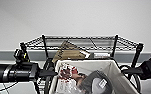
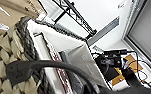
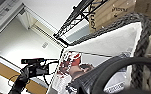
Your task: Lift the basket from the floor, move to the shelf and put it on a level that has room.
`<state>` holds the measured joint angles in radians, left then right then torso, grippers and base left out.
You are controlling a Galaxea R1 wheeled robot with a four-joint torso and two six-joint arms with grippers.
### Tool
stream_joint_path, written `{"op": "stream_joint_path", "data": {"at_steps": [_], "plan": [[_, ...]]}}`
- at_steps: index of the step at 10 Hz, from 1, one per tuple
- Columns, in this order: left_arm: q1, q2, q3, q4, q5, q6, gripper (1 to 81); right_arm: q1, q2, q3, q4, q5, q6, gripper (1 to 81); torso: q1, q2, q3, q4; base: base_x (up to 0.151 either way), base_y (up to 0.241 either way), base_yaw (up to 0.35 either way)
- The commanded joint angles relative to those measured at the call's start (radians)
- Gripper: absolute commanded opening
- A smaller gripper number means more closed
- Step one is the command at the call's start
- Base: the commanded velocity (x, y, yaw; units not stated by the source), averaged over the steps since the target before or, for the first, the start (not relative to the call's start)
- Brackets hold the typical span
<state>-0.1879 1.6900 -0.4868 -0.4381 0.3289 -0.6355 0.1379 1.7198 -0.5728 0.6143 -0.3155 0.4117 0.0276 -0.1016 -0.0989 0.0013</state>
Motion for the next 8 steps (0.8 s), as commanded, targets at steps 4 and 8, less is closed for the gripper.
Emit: {"op": "stream_joint_path", "data": {"at_steps": [4, 8], "plan": [[-0.337, -0.044, -0.101, -0.137, 0.036, -0.055, 1.0, 0.301, -0.009, -0.085, 0.024, -0.068, 0.107, 1.0, 0.0, 0.0, 0.0, 0.0, 0.0, 0.0, 0.0], [-0.471, -0.038, -0.174, -0.229, 0.117, -0.055, 1.0, 0.444, 0.0, -0.14, 0.027, -0.148, 0.174, 1.0, 0.0, 0.0, 0.0, 0.0, 0.0, 0.0, 0.0]]}}
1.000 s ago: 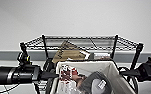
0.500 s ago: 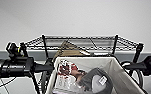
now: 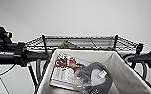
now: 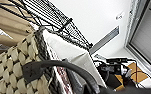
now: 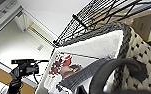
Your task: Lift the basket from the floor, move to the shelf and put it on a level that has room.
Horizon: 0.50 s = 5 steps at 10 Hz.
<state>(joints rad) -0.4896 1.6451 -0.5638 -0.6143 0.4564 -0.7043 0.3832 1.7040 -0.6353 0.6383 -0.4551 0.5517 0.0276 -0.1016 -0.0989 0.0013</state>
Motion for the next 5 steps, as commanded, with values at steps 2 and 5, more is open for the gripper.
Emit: {"op": "stream_joint_path", "data": {"at_steps": [2, 5], "plan": [[-0.206, 0.023, -0.122, -0.078, -0.002, 0.014, 1.0, 0.252, 0.027, -0.115, 0.004, -0.051, 0.063, 1.0, 0.0, 0.0, 0.0, 0.0, 0.0, 0.0, 0.0], [-0.25, 0.058, -0.172, -0.107, 0.024, 0.014, 1.0, 0.288, 0.06, -0.165, 0.014, -0.066, 0.074, 1.0, 0.0, 0.0, 0.0, 0.0, 0.0, 0.0, 0.0]]}}
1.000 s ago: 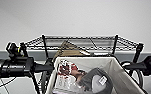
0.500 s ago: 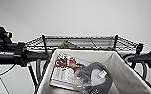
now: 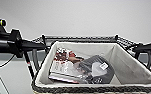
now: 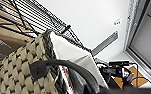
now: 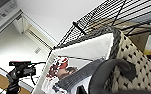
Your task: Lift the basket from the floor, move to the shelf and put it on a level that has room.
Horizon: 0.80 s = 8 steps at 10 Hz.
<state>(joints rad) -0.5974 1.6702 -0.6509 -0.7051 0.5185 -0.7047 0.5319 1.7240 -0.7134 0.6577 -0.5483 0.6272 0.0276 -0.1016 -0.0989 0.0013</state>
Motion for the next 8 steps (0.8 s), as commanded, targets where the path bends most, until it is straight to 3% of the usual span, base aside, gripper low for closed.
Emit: {"op": "stream_joint_path", "data": {"at_steps": [1, 8], "plan": [[-0.164, 0.047, -0.102, -0.027, -0.037, 0.014, 1.0, 0.16, 0.059, -0.102, -0.006, 0.027, 0.008, 1.0, 0.0, 0.0, 0.0, 0.0, 0.0, 0.0, 0.0], [-0.196, 0.207, -0.256, -0.057, -0.025, 0.014, 1.0, 0.28, 0.206, -0.306, 0.013, -0.013, 0.032, 1.0, 0.0, 0.0, 0.0, 0.0, 0.0, 0.0, 0.0]]}}
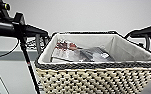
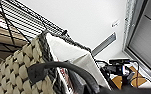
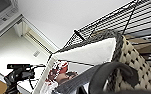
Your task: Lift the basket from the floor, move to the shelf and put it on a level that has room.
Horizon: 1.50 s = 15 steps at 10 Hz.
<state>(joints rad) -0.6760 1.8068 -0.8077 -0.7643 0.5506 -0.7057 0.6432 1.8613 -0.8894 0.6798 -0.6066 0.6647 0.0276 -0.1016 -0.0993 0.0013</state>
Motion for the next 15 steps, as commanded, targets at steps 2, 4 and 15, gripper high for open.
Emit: {"op": "stream_joint_path", "data": {"at_steps": [2, 4, 15], "plan": [[-0.142, 0.134, -0.153, -0.009, -0.057, 0.014, 1.0, 0.21, 0.129, -0.198, -0.002, 0.039, -0.005, 1.0, 0.0, 0.0, 0.0, 0.0, 0.0, 0.0, 0.0], [-0.202, 0.187, -0.217, -0.041, -0.048, 0.014, 1.0, 0.226, 0.153, -0.233, -0.002, 0.031, -0.005, 1.0, 0.0, 0.0, 0.0, 0.0, 0.0, 0.0, 0.0], [-0.345, 0.352, -0.455, -0.041, 0.041, 0.017, 1.0, 0.334, 0.288, -0.404, -0.013, -0.002, -0.017, 1.0, 0.0, 0.0, 0.0, 0.0, 0.0, 0.0, 0.0]]}}
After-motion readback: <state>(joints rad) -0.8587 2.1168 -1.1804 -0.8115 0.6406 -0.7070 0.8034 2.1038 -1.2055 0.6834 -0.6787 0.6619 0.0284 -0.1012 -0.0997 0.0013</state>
